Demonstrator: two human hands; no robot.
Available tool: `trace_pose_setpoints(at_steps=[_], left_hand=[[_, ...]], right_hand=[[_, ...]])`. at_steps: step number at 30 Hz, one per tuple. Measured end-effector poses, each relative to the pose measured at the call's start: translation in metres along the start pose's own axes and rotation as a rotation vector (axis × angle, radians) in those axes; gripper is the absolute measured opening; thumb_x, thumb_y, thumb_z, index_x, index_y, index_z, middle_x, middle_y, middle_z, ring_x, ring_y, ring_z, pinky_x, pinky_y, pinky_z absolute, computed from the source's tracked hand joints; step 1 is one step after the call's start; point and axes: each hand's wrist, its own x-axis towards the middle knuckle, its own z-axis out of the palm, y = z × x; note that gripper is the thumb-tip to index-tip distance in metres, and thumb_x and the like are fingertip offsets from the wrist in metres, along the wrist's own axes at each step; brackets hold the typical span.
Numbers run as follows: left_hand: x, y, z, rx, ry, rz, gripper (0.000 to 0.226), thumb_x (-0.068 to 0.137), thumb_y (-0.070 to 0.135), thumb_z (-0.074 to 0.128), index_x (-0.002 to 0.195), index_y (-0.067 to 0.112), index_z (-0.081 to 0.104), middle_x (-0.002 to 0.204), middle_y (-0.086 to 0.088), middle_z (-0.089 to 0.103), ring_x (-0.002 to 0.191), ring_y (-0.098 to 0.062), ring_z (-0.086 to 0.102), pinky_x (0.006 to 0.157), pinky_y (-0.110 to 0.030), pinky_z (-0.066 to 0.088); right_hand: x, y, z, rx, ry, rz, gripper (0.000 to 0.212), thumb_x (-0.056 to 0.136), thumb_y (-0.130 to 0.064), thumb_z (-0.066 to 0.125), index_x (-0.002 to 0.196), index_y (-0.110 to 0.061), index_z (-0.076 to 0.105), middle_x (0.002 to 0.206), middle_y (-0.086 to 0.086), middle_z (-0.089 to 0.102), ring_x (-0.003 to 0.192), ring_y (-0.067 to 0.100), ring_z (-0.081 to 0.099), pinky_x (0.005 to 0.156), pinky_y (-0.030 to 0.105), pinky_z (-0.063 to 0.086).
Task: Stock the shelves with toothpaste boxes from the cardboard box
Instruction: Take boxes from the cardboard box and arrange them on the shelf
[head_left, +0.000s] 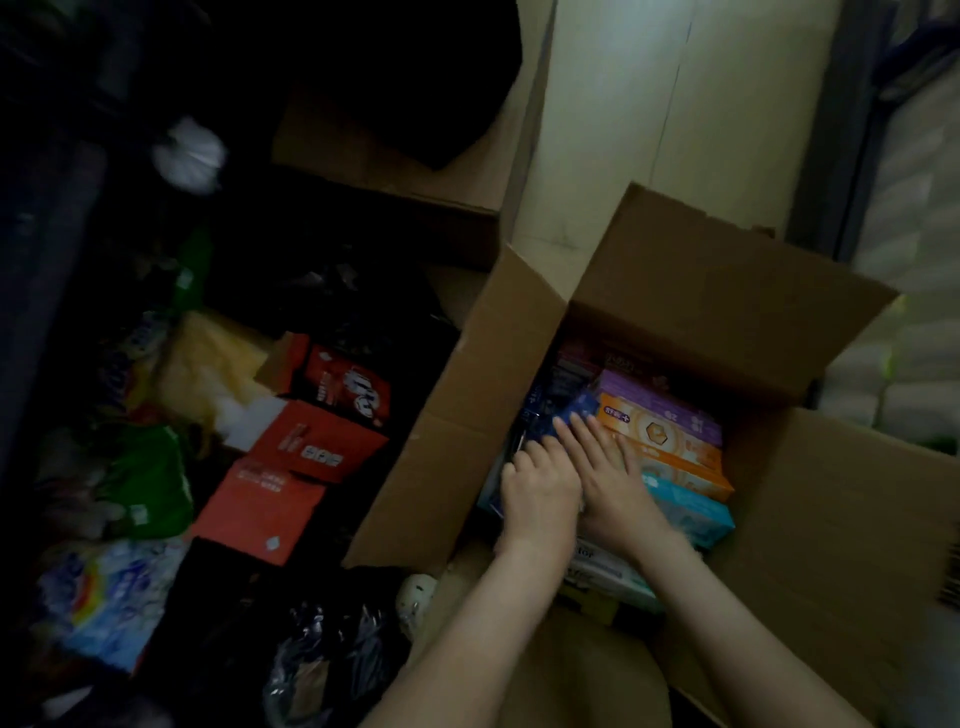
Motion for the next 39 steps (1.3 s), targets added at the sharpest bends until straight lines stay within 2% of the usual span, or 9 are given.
trace_pose_setpoints(at_steps=[3, 6, 14, 21, 23, 27, 31, 34, 39], left_hand=[[-0.054, -0.027, -0.071, -0.164, 0.128, 0.065, 0.043, 0.059, 0.03, 0.079, 0.095, 0.009, 0.071, 0.075, -0.005, 0.067, 0.062, -0.019, 0.064, 0.054, -0.025, 0.049], [-0.1, -0.08, -0.141, -0.44, 0.108, -0.048, 0.055, 0.077, 0.043, 0.037, 0.113, 0.011, 0.063, 0.097, -0.008, 0.067, 0.086, -0.026, 0.065, 0.073, -0.031, 0.05], [-0.2, -0.21, -0.234, -0.059, 0.351, -0.194, 0.059, 0.083, 0.054, 0.055, 0.129, 0.02, 0.039, 0.12, -0.002, 0.053, 0.114, -0.025, 0.049, 0.094, -0.037, 0.037], [-0.295, -0.342, -0.258, -0.047, 0.593, -0.389, 0.042, 0.056, 0.049, 0.067, 0.082, 0.016, 0.063, 0.068, 0.0, 0.062, 0.059, -0.023, 0.06, 0.052, -0.029, 0.044], [-0.322, -0.384, -0.257, -0.033, 0.71, -0.467, 0.042, 0.06, 0.045, 0.055, 0.088, 0.015, 0.065, 0.074, -0.001, 0.065, 0.065, -0.025, 0.061, 0.056, -0.031, 0.047], [-0.346, -0.455, -0.243, 0.01, 0.829, -0.726, 0.067, 0.054, 0.039, 0.082, 0.112, 0.009, 0.063, 0.098, -0.004, 0.067, 0.085, -0.026, 0.063, 0.073, -0.038, 0.05], [-0.334, -0.515, -0.225, 0.043, 0.862, -0.842, 0.068, 0.066, 0.042, 0.081, 0.123, 0.011, 0.059, 0.11, -0.004, 0.065, 0.097, -0.024, 0.061, 0.083, -0.039, 0.047], [-0.319, -0.558, -0.213, 0.114, 0.886, -0.855, 0.072, 0.062, 0.043, 0.084, 0.121, 0.009, 0.061, 0.107, -0.004, 0.066, 0.095, -0.025, 0.063, 0.083, -0.04, 0.048], [-0.293, -0.597, -0.2, -0.04, 0.973, -0.849, 0.068, 0.076, 0.042, 0.074, 0.132, 0.009, 0.053, 0.122, -0.009, 0.06, 0.106, -0.03, 0.058, 0.089, -0.045, 0.046]], right_hand=[[-0.019, -0.04, -0.055, 0.098, 0.259, -0.139, 0.094, 0.064, -0.021, 0.081, 0.142, -0.019, 0.028, 0.15, 0.008, 0.033, 0.138, 0.019, 0.02, 0.113, 0.034, 0.005], [-0.033, -0.087, -0.12, -0.048, 0.36, -0.359, 0.082, 0.049, -0.021, 0.084, 0.121, -0.014, 0.044, 0.12, 0.009, 0.061, 0.12, 0.02, 0.045, 0.105, 0.041, 0.022], [-0.028, -0.259, -0.234, -0.375, 0.346, -0.789, 0.067, 0.061, -0.046, 0.077, 0.117, -0.017, 0.055, 0.102, 0.002, 0.06, 0.095, 0.023, 0.062, 0.094, 0.041, 0.046], [-0.034, -0.433, -0.275, -0.455, 0.306, -0.954, 0.062, 0.065, -0.044, 0.065, 0.121, -0.02, 0.055, 0.107, -0.003, 0.059, 0.101, 0.021, 0.057, 0.098, 0.033, 0.024], [-0.031, -0.479, -0.282, -0.412, 0.295, -1.034, 0.069, 0.066, -0.045, 0.052, 0.131, -0.021, 0.051, 0.122, -0.005, 0.057, 0.114, 0.021, 0.05, 0.099, 0.032, 0.021], [-0.01, -0.575, -0.274, -0.32, 0.385, -1.181, 0.066, 0.078, -0.047, 0.039, 0.14, -0.024, 0.044, 0.136, -0.005, 0.049, 0.125, 0.016, 0.031, 0.105, 0.036, 0.014], [0.034, -0.645, -0.243, -0.315, 0.553, -1.198, 0.048, 0.088, -0.03, 0.062, 0.133, -0.021, 0.053, 0.131, -0.003, 0.056, 0.122, 0.023, 0.042, 0.104, 0.04, 0.017], [0.059, -0.669, -0.219, -0.303, 0.628, -1.179, 0.052, 0.075, -0.013, 0.075, 0.125, -0.014, 0.06, 0.12, 0.002, 0.063, 0.109, 0.031, 0.056, 0.095, 0.048, 0.038], [0.083, -0.685, -0.211, -0.314, 0.599, -1.155, 0.061, 0.079, -0.004, 0.067, 0.137, -0.011, 0.049, 0.137, 0.008, 0.052, 0.122, 0.032, 0.047, 0.102, 0.047, 0.037]])
